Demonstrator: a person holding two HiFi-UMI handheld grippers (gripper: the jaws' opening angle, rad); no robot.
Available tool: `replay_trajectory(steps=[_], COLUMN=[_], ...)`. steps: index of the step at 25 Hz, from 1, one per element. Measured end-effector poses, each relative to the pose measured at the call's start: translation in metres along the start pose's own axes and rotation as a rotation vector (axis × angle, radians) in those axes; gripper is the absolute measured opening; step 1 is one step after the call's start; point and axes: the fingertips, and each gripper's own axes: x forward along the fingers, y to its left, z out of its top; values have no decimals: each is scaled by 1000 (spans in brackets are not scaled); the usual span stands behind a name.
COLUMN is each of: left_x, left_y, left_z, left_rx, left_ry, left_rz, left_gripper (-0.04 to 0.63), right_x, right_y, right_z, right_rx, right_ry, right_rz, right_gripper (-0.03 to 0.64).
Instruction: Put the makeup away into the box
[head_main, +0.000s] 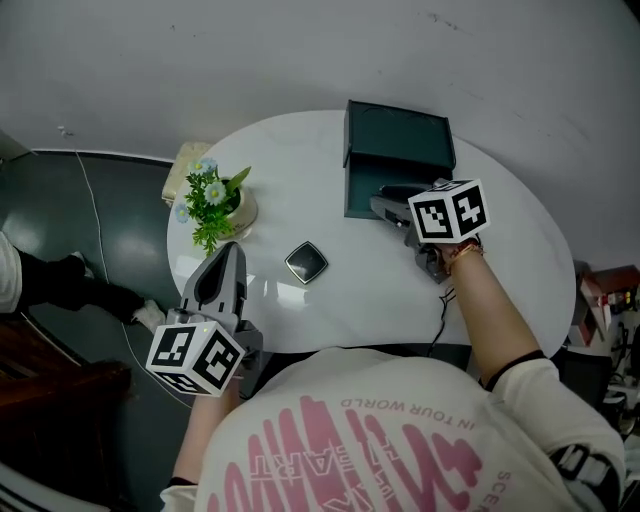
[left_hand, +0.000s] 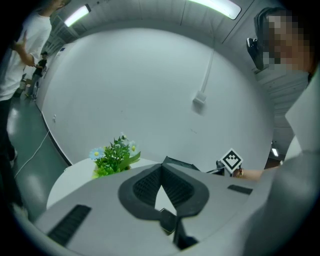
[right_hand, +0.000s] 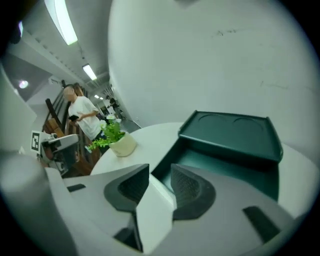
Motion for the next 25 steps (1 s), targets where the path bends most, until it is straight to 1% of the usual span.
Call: replay_trajectory(steps=[2, 4, 8, 11, 14, 17, 20, 25], left_x=[0, -2, -5, -9, -14, -20, -26, -37], left_y=[-1, -1, 0, 3, 6, 9, 16, 29], left_z=[0, 0, 1, -1, -3, -4, -3, 1], left_rx=[-4, -7, -10, -19, -28, -32, -36, -31], left_ry=[-6, -11, -26, -29, -32, -37, -45, -57], left_rz=[0, 2, 5, 12, 27, 39, 51, 59], left_gripper=[2, 2, 2, 2, 2, 2, 2, 2], right_x=[6, 19, 45, 61, 76, 88, 99, 113], right_y=[30, 56, 95, 114, 127, 134, 140, 141], right_z=[-10, -26, -56, -67, -70, -75, -84, -96], right_rx=[14, 11, -29, -66, -89, -137, -190, -317], right_ry=[2, 36, 107, 137, 151, 166, 193, 245], right_rz=[78, 132, 172, 173, 167, 126, 88, 14], right_gripper=[142, 179, 256, 328, 370, 407, 425, 422])
